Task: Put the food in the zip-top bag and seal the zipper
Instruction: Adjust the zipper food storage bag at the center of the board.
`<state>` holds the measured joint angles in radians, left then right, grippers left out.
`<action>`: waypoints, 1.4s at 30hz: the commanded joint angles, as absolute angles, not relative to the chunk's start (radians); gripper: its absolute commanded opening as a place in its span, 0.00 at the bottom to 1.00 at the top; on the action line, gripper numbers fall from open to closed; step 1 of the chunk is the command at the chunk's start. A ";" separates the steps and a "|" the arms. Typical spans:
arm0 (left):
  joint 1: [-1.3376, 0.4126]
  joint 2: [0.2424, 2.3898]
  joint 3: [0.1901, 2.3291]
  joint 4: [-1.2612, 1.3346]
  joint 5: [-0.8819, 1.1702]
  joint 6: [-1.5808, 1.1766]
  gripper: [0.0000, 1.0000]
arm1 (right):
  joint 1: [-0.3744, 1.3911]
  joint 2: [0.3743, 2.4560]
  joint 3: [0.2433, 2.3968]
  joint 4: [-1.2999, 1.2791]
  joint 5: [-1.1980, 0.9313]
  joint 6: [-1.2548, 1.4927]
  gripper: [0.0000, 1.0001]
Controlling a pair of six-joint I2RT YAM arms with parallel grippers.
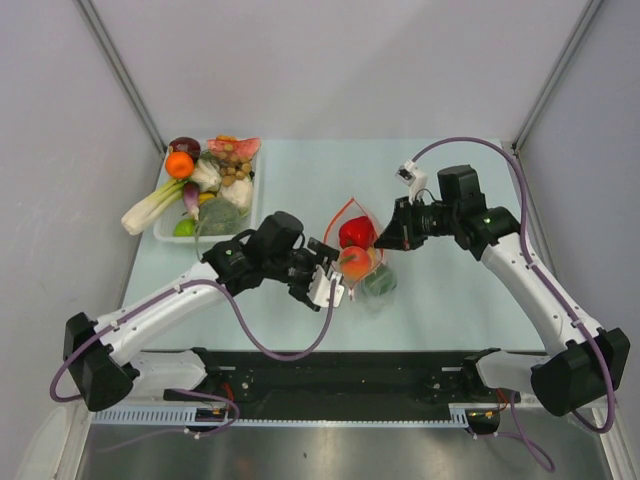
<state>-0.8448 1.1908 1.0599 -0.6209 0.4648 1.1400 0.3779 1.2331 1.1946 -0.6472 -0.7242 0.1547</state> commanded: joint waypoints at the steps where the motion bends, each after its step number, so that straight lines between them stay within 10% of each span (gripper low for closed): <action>1: -0.909 1.218 1.068 -0.555 0.422 1.219 0.62 | 0.399 1.216 1.227 -0.655 -0.770 0.111 0.00; 9: -1.094 1.111 1.125 -0.600 0.405 0.877 0.00 | 0.509 1.288 1.344 -0.651 -0.759 0.066 0.00; 15: -1.104 1.140 1.008 -0.385 0.284 0.450 0.00 | 0.592 1.376 1.400 -0.624 -0.723 0.003 0.06; 18: -1.098 1.101 0.957 -0.327 0.253 0.341 0.00 | 0.603 1.385 1.430 -0.637 -0.709 -0.046 0.58; 22: -1.055 1.101 0.960 -0.311 0.259 0.226 0.00 | 0.536 1.318 1.414 -0.666 -0.689 -0.135 0.88; 42: -0.974 1.298 1.169 -0.227 0.385 0.011 0.00 | 0.397 0.620 0.901 -0.591 -0.646 -0.382 0.80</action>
